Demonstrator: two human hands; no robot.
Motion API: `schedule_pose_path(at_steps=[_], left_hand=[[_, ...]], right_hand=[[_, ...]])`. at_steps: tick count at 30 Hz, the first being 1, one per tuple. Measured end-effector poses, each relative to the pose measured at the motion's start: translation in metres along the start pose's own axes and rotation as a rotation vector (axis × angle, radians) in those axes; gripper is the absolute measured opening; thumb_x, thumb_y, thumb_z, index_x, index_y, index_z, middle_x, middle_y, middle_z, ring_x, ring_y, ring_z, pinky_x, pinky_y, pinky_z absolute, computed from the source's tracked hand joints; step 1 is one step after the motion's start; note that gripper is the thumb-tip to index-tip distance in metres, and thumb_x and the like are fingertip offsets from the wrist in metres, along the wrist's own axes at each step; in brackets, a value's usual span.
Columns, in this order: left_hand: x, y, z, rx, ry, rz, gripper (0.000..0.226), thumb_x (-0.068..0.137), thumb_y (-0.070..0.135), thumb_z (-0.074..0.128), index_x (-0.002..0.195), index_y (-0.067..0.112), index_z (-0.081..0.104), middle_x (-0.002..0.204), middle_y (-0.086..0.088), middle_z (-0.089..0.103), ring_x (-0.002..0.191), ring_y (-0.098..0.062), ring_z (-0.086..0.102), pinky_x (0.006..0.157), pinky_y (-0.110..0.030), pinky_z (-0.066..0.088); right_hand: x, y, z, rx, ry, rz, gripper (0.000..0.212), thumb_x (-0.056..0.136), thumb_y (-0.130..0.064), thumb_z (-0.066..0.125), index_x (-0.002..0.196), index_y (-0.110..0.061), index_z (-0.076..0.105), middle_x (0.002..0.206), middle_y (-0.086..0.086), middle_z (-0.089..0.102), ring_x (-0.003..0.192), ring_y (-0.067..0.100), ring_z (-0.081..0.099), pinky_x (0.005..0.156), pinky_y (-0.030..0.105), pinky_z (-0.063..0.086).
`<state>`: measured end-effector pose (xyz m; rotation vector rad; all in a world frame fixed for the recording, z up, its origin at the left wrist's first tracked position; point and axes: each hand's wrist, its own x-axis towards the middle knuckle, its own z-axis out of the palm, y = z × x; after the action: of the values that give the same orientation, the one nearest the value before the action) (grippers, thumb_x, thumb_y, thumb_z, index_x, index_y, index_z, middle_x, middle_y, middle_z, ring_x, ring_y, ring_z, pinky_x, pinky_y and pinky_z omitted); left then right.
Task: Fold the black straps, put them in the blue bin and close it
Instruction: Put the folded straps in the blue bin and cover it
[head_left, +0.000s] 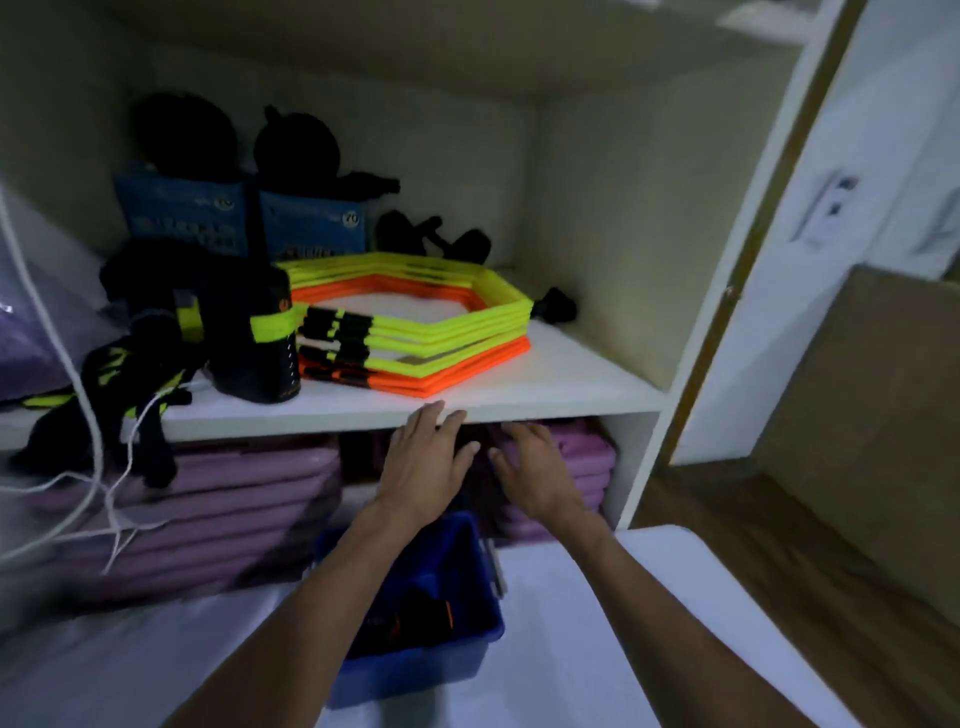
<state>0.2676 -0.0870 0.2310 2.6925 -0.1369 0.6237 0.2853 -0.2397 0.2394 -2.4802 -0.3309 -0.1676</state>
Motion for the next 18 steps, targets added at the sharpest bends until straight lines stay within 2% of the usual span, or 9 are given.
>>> schedule_pose_path(at_steps=[2,5,9,13,15,18], left_hand=[[0.034,0.041,-0.045,-0.02,0.079,0.094,0.052,0.095,0.045,0.042,0.141,0.021,0.041,0.149,-0.008,0.035,0.138,-0.027,0.03,0.108,-0.042,0.028],[0.087,0.099,-0.112,-0.051,0.219,0.193,0.049,0.094,0.044,0.044,0.138,0.021,0.044,0.143,-0.007,0.041,0.133,-0.027,0.036,0.104,-0.04,0.031],[0.152,0.163,-0.189,-0.09,0.397,0.286,0.042,0.093,0.042,0.047,0.129,0.021,0.052,0.129,-0.006,0.051,0.122,-0.027,0.046,0.099,-0.041,0.035],[0.209,0.201,-0.244,-0.07,0.512,0.319,0.037,0.095,0.04,0.045,0.124,0.019,0.054,0.122,-0.006,0.053,0.116,-0.025,0.047,0.097,-0.042,0.037],[0.234,0.209,-0.26,-0.04,0.559,0.346,0.034,0.095,0.04,0.044,0.12,0.02,0.055,0.117,-0.005,0.054,0.111,-0.025,0.048,0.095,-0.039,0.037],[0.262,0.205,-0.273,0.024,0.587,0.384,0.033,0.095,0.042,0.043,0.118,0.022,0.055,0.115,-0.002,0.053,0.11,-0.023,0.049,0.095,-0.038,0.037]], right_hand=[[0.007,-0.02,-0.066,-0.042,0.128,-0.031,0.048,0.097,-0.027,0.056,0.138,-0.003,0.048,0.137,0.024,0.047,0.133,0.035,0.038,0.111,0.034,0.03],[0.02,-0.056,-0.173,-0.142,0.34,-0.11,0.043,0.098,-0.029,0.054,0.132,-0.002,0.053,0.13,0.023,0.054,0.124,0.037,0.047,0.104,0.038,0.036],[0.044,-0.102,-0.296,-0.198,0.586,-0.122,0.05,0.097,-0.045,0.05,0.137,-0.016,0.05,0.137,0.012,0.05,0.121,0.032,0.052,0.103,0.043,0.044],[0.097,-0.13,-0.387,-0.228,0.851,-0.146,0.047,0.09,-0.058,0.048,0.112,-0.019,0.063,0.109,0.006,0.066,0.1,0.028,0.06,0.086,0.046,0.053],[0.133,-0.14,-0.42,-0.21,0.861,-0.124,0.045,0.09,-0.057,0.05,0.101,-0.016,0.065,0.096,0.005,0.067,0.094,0.028,0.06,0.084,0.044,0.053],[0.195,-0.144,-0.449,-0.251,0.754,-0.06,0.04,0.091,-0.05,0.054,0.086,-0.011,0.062,0.08,0.006,0.06,0.079,0.026,0.058,0.072,0.035,0.051]])
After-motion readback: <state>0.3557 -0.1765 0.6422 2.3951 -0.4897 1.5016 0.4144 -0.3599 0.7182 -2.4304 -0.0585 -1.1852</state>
